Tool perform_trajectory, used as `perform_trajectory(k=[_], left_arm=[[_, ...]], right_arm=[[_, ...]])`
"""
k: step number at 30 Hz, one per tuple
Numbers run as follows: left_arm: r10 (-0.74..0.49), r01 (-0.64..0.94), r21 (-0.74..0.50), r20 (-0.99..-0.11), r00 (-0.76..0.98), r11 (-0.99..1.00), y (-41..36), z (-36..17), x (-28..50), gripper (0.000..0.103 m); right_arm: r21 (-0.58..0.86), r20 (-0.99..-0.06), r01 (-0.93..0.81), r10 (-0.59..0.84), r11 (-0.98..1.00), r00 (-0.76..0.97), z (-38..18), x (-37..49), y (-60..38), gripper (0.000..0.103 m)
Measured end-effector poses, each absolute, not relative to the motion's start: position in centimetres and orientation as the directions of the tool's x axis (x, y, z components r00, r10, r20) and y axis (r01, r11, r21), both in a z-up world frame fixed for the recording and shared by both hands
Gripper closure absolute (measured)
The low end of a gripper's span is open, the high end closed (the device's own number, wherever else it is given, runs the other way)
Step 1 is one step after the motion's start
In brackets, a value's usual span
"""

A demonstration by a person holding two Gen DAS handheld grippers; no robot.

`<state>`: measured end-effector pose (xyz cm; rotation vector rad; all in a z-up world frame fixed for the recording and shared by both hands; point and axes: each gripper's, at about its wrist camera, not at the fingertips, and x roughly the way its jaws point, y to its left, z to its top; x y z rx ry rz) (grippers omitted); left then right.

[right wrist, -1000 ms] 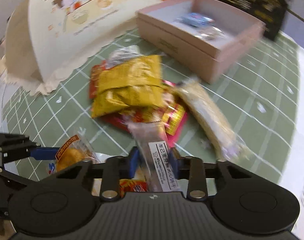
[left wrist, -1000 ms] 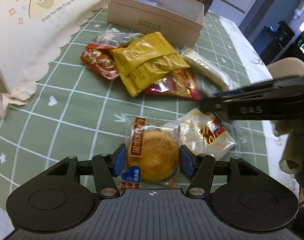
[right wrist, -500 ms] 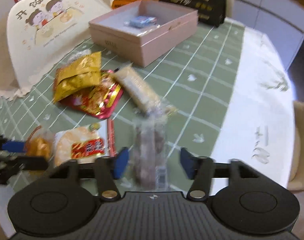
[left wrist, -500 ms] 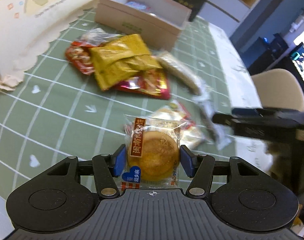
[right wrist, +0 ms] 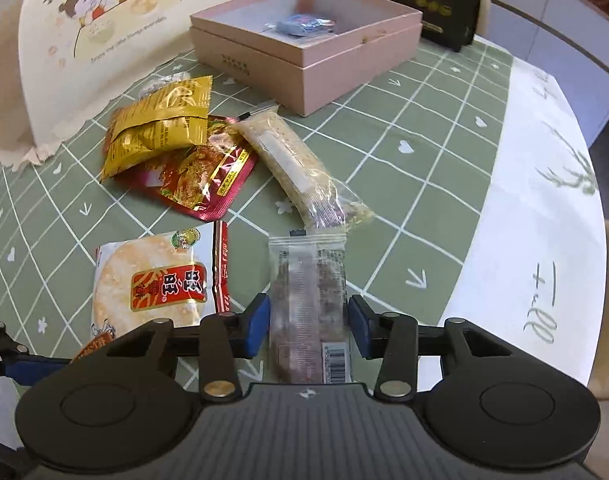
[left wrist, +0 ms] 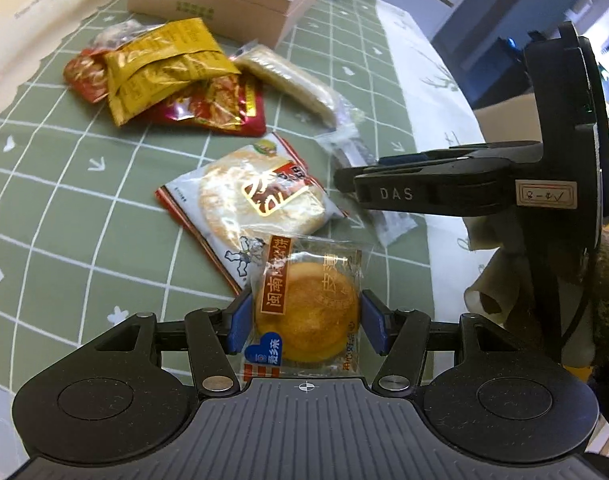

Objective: Organize snacks
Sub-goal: 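Lower the pastry into the pink box and open the left gripper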

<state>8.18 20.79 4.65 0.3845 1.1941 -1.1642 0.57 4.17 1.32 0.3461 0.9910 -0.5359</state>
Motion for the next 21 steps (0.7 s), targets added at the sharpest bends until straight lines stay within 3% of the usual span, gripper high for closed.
perform_trajectory(k=[6,15,21], left_arm=[[-0.521,0.782,-0.388,-0.848,-0.096,0.488,20.6,3.7,7.3,0.041],[-0.533,0.757,-0.405,-0.841,-0.089,0.512,15.9,3.8,5.6,0.041],[-0.599,0.733,-0.381,-0.799,0.045,0.563,10.9,8.3,8.7,0.041]], right_arm=[[0.024,-0.873,0.521,-0.236,0.853,0.427,1.6,1.1,4.0,0.066],[0.029,-0.866,0.482,-0.219,0.875,0.449,2.7,-1.9,0.1,0.067],[0.079,-0.842,0.461,-0.188,0.884,0.505,3.5,-3.2,-4.5,0.067]])
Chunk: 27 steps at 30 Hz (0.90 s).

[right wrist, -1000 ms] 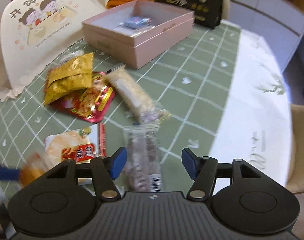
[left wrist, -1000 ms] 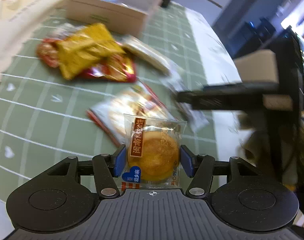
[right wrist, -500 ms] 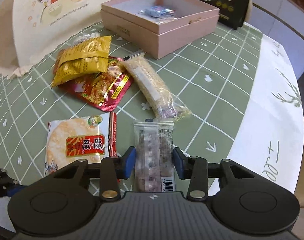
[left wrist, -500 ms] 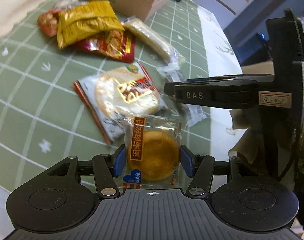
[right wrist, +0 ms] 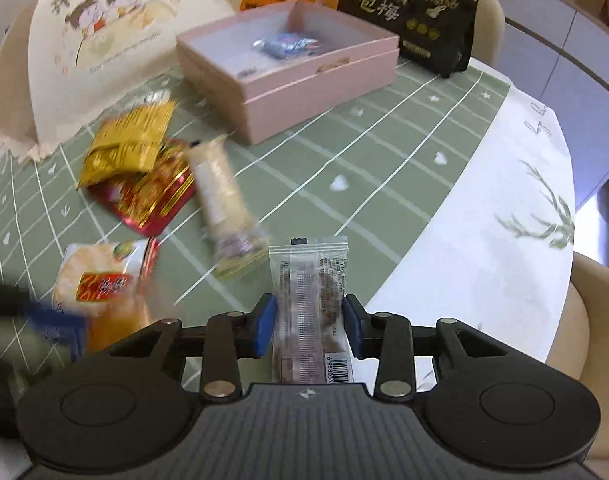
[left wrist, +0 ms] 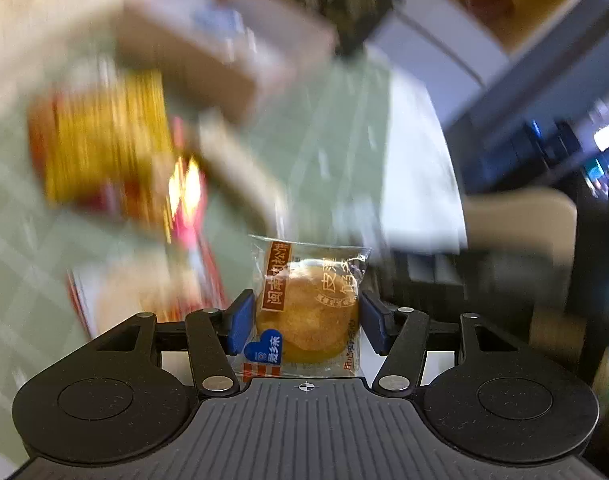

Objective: Organize snacks
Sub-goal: 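Lower the pastry into the pink box and open the left gripper, then place the biscuit into the pink box and open the right gripper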

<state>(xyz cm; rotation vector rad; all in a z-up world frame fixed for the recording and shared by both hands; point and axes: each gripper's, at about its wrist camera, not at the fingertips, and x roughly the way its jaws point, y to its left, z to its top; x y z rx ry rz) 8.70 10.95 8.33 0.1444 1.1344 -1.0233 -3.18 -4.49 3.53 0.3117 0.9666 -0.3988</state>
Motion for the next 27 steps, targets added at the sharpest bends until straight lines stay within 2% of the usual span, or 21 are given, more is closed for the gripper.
perform_trajectory(k=[4,7,11,18,21,24,26,27], left_arm=[[-0.633,0.710,-0.298,-0.728,0.263,0.638,6.4,13.9,13.2,0.041],[-0.674,0.646,-0.351,-0.646,0.358,0.678,3.0,16.0,17.6,0.041],[-0.624,0.562,-0.372,-0.692,0.363,0.739,0.0,13.8,21.3,0.044],[-0.575,0.530,-0.330,-0.710,0.406,0.781,3.5,11.7,17.3,0.044],[-0.537,0.435,-0.360,-0.736,0.411,0.825,6.5,10.6,14.5,0.044],[-0.538,0.366,-0.410,-0.744,0.396,0.836,8.3,8.6,11.3,0.044],[-0.557,0.330,-0.456,-0.747,0.363,0.826,9.4,6.8,9.3,0.044],[-0.560,0.316,-0.469,-0.750,0.351,0.825,9.8,6.1,8.5,0.045]], right_arm=[[0.138,-0.825,0.410,-0.125,0.901,0.552,3.7,-2.8,-7.0,0.067],[0.181,-0.810,0.354,-0.065,0.917,0.582,3.8,-2.3,-8.3,0.067],[0.196,-0.806,0.271,-0.002,0.942,0.592,3.4,-1.2,-9.3,0.067],[0.212,-0.789,0.176,0.062,0.961,0.611,4.7,0.9,-12.2,0.067],[0.187,-0.759,0.162,0.038,0.969,0.650,7.4,3.2,-13.2,0.067],[0.139,-0.685,0.149,-0.014,0.979,0.728,11.6,6.8,-13.7,0.067],[0.113,-0.648,0.177,-0.062,0.978,0.759,14.0,9.4,-14.3,0.060],[0.090,-0.654,0.189,-0.085,0.978,0.752,15.0,11.1,-14.4,0.048]])
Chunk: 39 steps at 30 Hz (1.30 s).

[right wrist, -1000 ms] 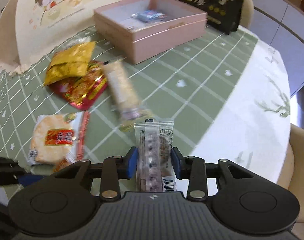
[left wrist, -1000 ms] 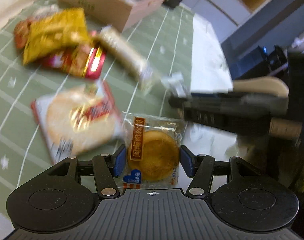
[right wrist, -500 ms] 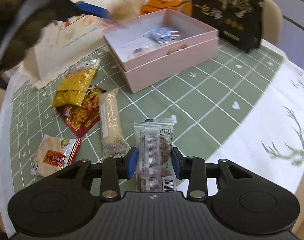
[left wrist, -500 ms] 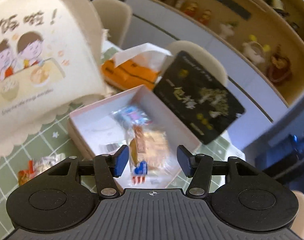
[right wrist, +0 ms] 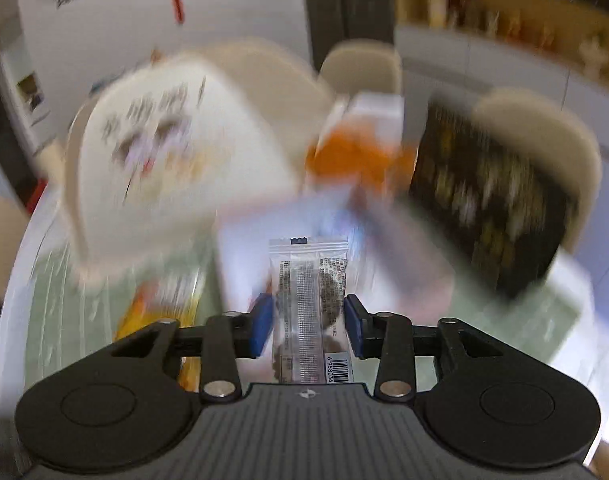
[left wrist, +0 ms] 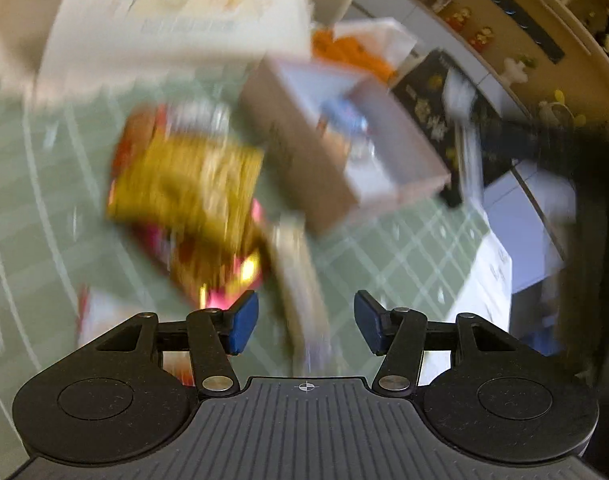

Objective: Organize snacks
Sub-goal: 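Place the biscuit into the pink box and open the right gripper, then grasp the white rice cracker bag with the left gripper while the right reaches the white rice bar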

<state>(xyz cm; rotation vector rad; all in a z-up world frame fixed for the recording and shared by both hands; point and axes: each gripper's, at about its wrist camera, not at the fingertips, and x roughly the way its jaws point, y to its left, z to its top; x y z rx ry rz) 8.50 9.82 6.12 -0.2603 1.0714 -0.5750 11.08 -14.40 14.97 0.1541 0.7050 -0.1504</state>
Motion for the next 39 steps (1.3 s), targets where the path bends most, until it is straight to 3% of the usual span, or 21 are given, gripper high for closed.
perform_trajectory(k=[1,6,12,14,15,16,17,19,21,24,28,33,35,37,39], left_arm=[[-0.557,0.308,-0.470,-0.756,0.345,0.827,10.2,5.7,7.6,0.045],[-0.525,0.294,-0.438,-0.755,0.393,0.850,12.4,5.1,4.9,0.045],[-0.404,0.131,-0.392,-0.777,0.482,0.910,14.3,4.7,4.8,0.045],[-0.327,0.105,-0.323,-0.780,0.533,0.941,14.6,5.2,4.6,0.044],[-0.269,0.071,-0.279,-0.782,0.563,0.958,14.7,5.3,4.5,0.044],[-0.207,0.011,-0.246,-0.790,0.577,0.969,15.0,5.4,4.4,0.044],[-0.159,-0.057,-0.235,-0.798,0.581,0.970,15.4,5.5,4.3,0.044],[-0.078,-0.191,-0.229,-0.810,0.582,0.955,16.1,5.4,3.8,0.045],[-0.013,-0.280,-0.204,-0.828,0.560,0.938,16.1,5.1,3.3,0.045],[-0.021,-0.352,-0.239,-0.851,0.524,0.905,15.3,4.3,3.6,0.044],[0.002,-0.313,-0.175,-0.870,0.493,0.933,12.7,3.9,5.7,0.042],[-0.044,-0.122,-0.119,-0.869,0.493,0.985,8.5,4.4,8.3,0.039],[-0.033,-0.088,-0.085,-0.879,0.476,0.993,7.5,4.6,9.2,0.038],[-0.036,-0.117,-0.099,-0.892,0.451,0.988,7.1,4.7,10.0,0.037],[-0.048,-0.172,-0.134,-0.900,0.433,0.976,7.1,4.5,10.7,0.036]], right_arm=[[0.079,-0.670,0.172,-0.075,0.982,0.739,15.4,12.5,-14.6,0.044],[0.056,-0.726,0.090,-0.022,0.994,0.688,14.6,12.2,-12.1,0.044],[0.096,-0.809,-0.029,0.095,0.995,0.580,6.7,7.6,-7.9,0.044],[0.110,-0.823,-0.067,0.128,0.992,0.554,4.6,7.4,-7.5,0.045],[0.120,-0.829,-0.085,0.147,0.989,0.539,3.6,7.5,-7.4,0.049],[0.137,-0.837,-0.102,0.171,0.985,0.520,2.7,7.8,-7.6,0.058],[0.171,-0.829,-0.127,0.213,0.977,0.517,2.4,7.8,-7.9,0.060],[0.181,-0.814,-0.205,0.264,0.962,0.517,2.6,7.6,-8.2,0.075],[0.137,-0.800,-0.271,0.268,0.953,0.536,2.9,7.0,-8.8,0.075],[0.134,-0.797,-0.334,0.301,0.933,0.523,2.6,6.0,-10.6,0.075],[0.149,-0.799,-0.379,0.337,0.913,0.498,2.2,5.0,-12.5,0.075],[0.147,-0.799,-0.403,0.348,0.903,0.490,2.4,4.2,-14.6,0.075],[0.149,-0.798,-0.416,0.357,0.897,0.485,2.4,4.4,-14.9,0.071],[0.142,-0.800,-0.417,0.352,0.898,0.486,2.1,5.1,-14.5,0.059],[0.141,-0.805,-0.415,0.348,0.899,0.480,1.6,5.7,-13.6,0.058]])
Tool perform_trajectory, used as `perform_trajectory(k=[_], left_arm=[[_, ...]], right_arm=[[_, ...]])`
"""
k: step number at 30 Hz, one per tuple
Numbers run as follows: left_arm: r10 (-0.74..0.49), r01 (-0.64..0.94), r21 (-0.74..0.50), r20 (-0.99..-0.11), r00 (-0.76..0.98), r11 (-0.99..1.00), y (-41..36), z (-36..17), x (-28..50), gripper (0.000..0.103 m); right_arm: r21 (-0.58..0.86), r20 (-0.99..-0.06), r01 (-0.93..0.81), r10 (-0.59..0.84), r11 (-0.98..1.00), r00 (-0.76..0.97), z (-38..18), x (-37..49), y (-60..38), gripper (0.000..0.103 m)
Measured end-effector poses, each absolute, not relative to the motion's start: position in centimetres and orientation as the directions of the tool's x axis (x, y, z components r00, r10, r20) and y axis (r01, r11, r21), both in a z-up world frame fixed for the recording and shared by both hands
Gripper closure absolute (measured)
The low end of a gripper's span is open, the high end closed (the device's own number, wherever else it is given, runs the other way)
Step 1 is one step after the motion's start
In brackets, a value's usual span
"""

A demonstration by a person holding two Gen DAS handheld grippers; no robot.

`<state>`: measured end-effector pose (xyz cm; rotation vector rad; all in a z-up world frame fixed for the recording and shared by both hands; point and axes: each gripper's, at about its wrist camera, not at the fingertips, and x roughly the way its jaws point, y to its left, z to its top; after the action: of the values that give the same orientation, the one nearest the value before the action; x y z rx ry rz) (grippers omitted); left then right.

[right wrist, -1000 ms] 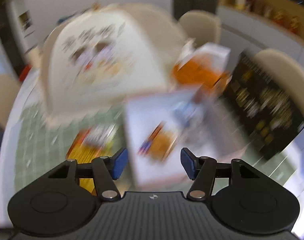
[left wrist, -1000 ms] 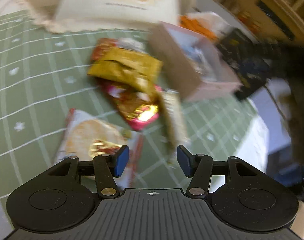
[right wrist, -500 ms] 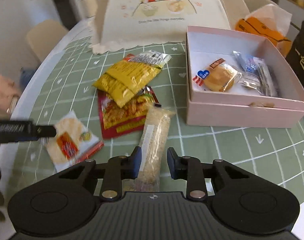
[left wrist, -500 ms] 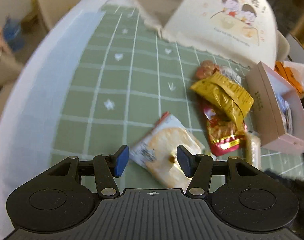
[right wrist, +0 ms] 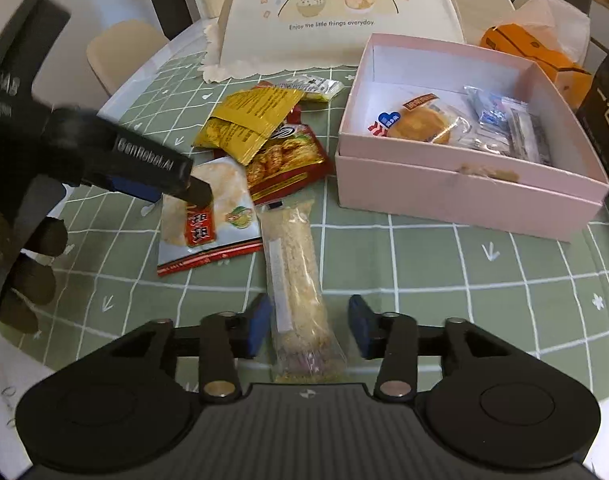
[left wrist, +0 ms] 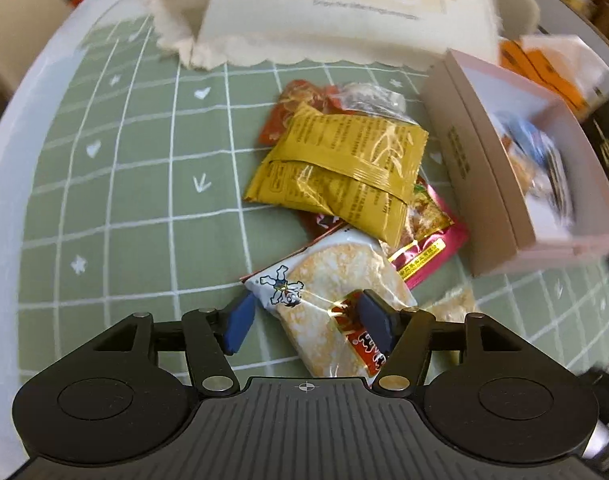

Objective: Organize snacks
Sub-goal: 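Grasp the white rice cracker bag with the left gripper while the right reaches the white rice bar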

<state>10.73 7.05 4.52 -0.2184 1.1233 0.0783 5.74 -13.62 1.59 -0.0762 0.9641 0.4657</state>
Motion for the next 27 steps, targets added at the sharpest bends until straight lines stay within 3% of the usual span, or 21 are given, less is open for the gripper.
perform_trajectory(k=[2,4,6,12,17,20,23,25,27], left_arm=[[-0.060,-0.191,-0.157,-0.899,0.433,0.969,6.5,4.0,11.4,0.031],[-0.069,-0.169,-0.156,-0.898,0.434,0.973,5.9,3.5,11.9,0.019],[-0.088,-0.138,-0.166,-0.891,0.446,0.977,5.6,3.2,12.1,0.010],[-0.090,0.014,-0.096,-0.858,0.505,0.995,5.8,2.4,8.5,0.011],[-0.077,-0.048,-0.120,-0.844,0.531,0.992,6.0,2.5,4.0,0.024],[-0.105,-0.073,-0.164,-0.856,0.506,0.984,5.6,2.7,0.4,0.026],[-0.116,-0.089,-0.182,-0.864,0.490,0.979,4.5,2.7,-3.7,0.025],[-0.086,-0.101,-0.156,-0.864,0.495,0.983,3.7,2.6,-6.0,0.025],[-0.048,-0.146,-0.136,-0.871,0.490,0.980,3.9,2.6,-7.6,0.025]], right_arm=[[0.128,-0.803,-0.414,0.339,0.901,0.491,1.2,5.9,-12.6,0.057],[0.090,-0.809,-0.407,0.305,0.909,0.503,1.2,5.6,-11.3,0.057],[0.102,-0.815,-0.412,0.314,0.905,0.487,1.3,5.1,-10.7,0.062],[0.044,-0.847,-0.400,0.247,0.915,0.471,1.6,5.1,-11.3,0.070],[0.029,-0.857,-0.407,0.233,0.913,0.461,1.6,5.6,-13.7,0.070],[0.031,-0.850,-0.456,0.263,0.889,0.456,1.5,5.6,-14.7,0.069],[-0.016,-0.836,-0.507,0.267,0.862,0.480,1.2,5.5,-15.3,0.057],[-0.034,-0.814,-0.505,0.269,0.862,0.514,0.8,5.6,-15.8,0.033],[0.006,-0.800,-0.495,0.301,0.869,0.519,0.4,6.2,-16.5,0.025]])
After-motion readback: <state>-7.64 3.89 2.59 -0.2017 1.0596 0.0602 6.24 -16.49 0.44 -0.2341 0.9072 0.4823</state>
